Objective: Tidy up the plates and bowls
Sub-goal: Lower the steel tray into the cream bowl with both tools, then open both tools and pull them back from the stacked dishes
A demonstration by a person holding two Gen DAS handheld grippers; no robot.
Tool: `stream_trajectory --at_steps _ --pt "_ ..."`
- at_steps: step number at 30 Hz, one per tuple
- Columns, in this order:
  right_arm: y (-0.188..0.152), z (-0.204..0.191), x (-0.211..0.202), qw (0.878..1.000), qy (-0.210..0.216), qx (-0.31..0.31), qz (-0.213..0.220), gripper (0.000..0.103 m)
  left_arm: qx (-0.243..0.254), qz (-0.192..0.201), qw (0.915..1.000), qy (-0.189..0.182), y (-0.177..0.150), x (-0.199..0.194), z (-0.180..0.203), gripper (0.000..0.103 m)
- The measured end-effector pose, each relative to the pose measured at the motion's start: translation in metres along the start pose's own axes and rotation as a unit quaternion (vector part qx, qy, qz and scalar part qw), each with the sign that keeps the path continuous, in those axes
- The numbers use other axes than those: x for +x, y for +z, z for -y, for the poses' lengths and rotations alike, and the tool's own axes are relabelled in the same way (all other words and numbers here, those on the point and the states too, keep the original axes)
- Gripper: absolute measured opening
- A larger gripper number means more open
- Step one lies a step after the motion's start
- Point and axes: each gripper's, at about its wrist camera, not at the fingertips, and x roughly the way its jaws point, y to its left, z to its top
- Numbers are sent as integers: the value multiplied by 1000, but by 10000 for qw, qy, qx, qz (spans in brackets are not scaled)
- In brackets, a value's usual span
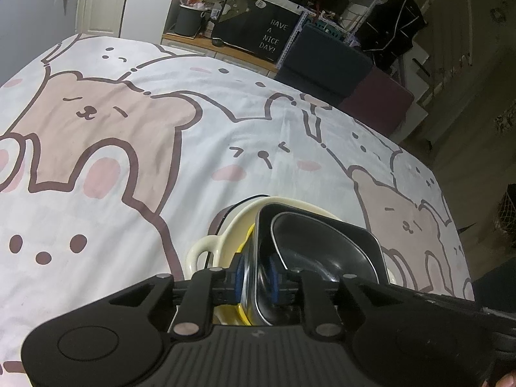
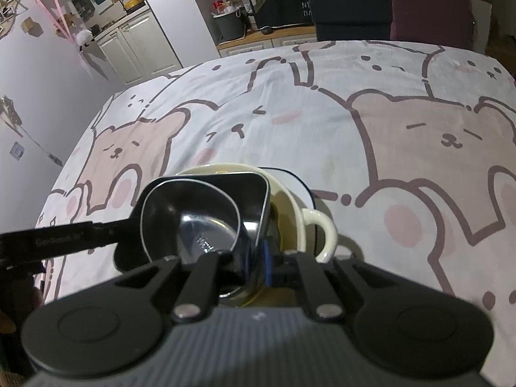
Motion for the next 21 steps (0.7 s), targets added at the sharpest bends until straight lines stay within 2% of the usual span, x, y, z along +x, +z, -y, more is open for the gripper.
stream_trajectory --at_steps 4,11,21 --pt "0 0 -3 10000 8 -7 28 13 9 20 10000 -19 0 -3 0 20" --pt "0 2 -9 9999 24 11 106 22 49 50 10000 -55 -3 -9 1 31" --pt "-1 0 -15 9999 14 -27 162 25 103 67 9999 -71 -4 -13 2 32"
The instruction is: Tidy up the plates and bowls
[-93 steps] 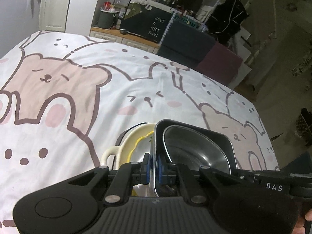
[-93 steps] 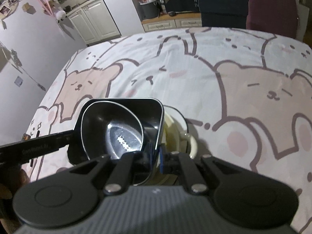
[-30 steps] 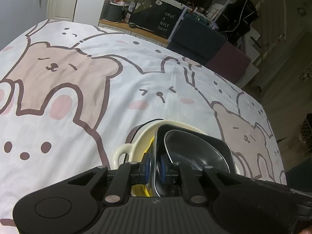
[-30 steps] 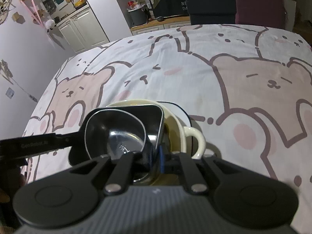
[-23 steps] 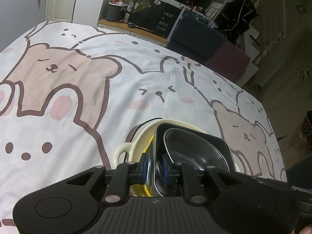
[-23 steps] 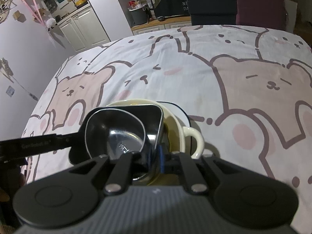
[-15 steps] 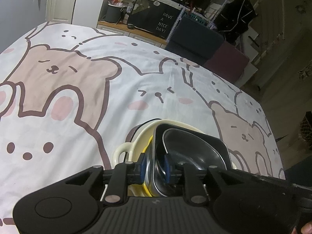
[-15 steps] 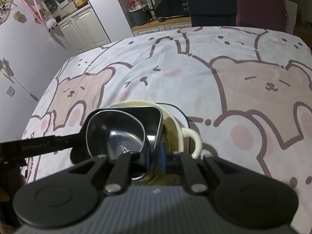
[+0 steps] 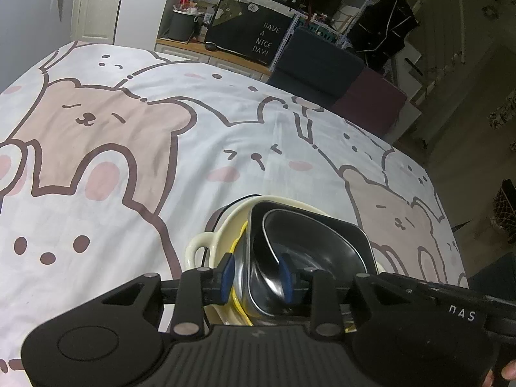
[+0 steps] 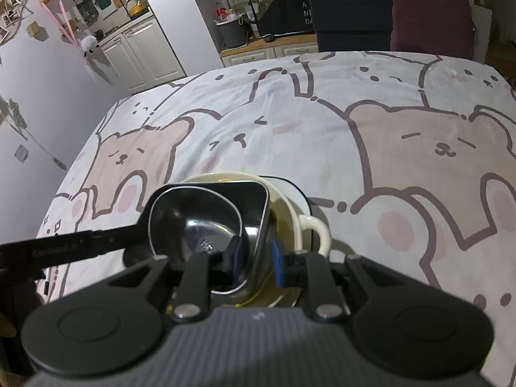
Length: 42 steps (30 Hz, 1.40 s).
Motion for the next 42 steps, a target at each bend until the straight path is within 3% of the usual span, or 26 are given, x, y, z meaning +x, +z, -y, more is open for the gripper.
stream_trajectory --at_steps 4,6,14,19,27,33,42 --pt "1 -1 -3 10000 -42 -62 48 32 28 40 10000 33 1 -4 1 33" --pt "2 -2 -8 9998 -36 -113 150 51 68 100 9999 55 1 -11 3 38" --pt "-1 2 -53 9961 -116 -164 858 87 636 698 9954 141 -5 -61 21 89" --pt "-15 -2 -86 9900 -156 -286 1372 102 852 1016 9911 137 -16 -91 28 102" --pt "-49 -7 -124 9772 -382 -494 2029 103 1192 1356 9836 13 -39 -133 34 103" --pt "-77 -10 -139 9730 -505 -609 2170 103 1316 1495 9799 -109 -63 -148 32 103" --pt "-107 -8 -149 9708 -586 -620 2243 103 1649 1556 9734 321 -102 -159 33 103"
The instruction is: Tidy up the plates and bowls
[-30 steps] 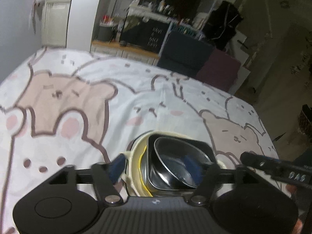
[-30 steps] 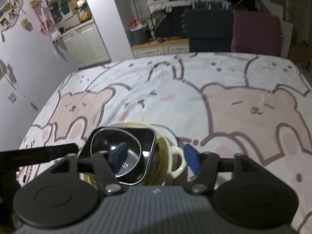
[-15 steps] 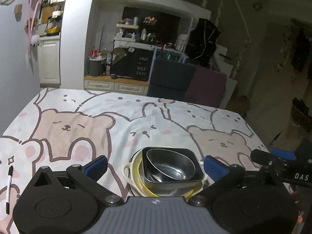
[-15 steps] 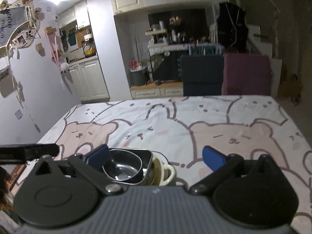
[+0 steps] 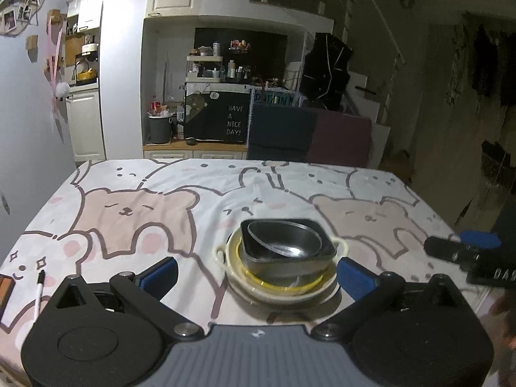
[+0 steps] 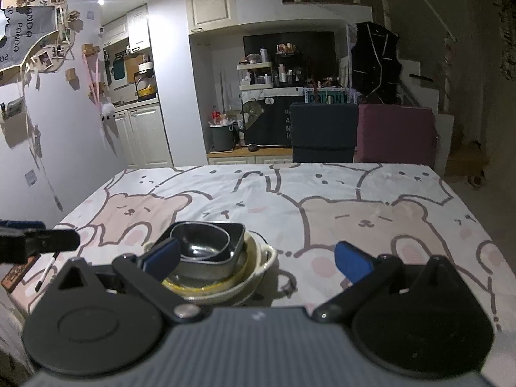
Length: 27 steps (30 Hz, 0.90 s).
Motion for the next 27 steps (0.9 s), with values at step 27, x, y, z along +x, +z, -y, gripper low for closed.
stream_trajectory --at_steps 27 --pt "-28 -5 -27 9991 92 -403 52 103 360 92 9992 115 -39 -22 12 103"
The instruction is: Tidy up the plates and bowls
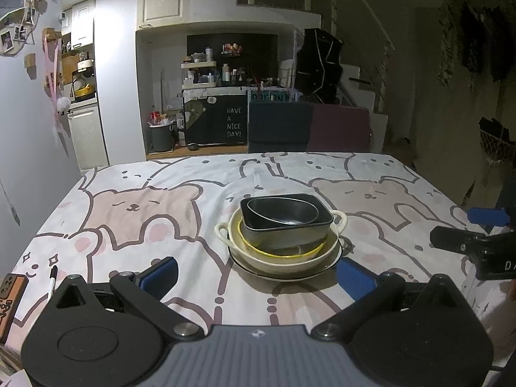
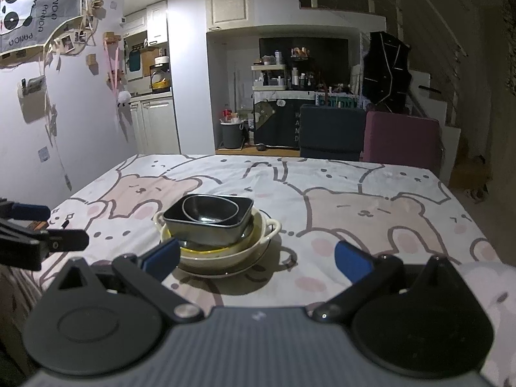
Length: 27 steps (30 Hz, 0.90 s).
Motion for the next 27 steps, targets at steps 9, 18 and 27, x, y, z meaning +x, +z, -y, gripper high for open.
stream_trajectory --at_steps 9,18,27 --pt "-3 1 1 10000 -51 -37 -25 103 -72 28 10000 -39 0 1 -4 103" --pt "-3 1 2 10000 -44 -41 -25 103 -82 32 10000 -36 0 1 -4 103" --pt "-4 0 2 10000 -45 -38 -27 103 -119 45 9999 -42 -1 0 -6 103"
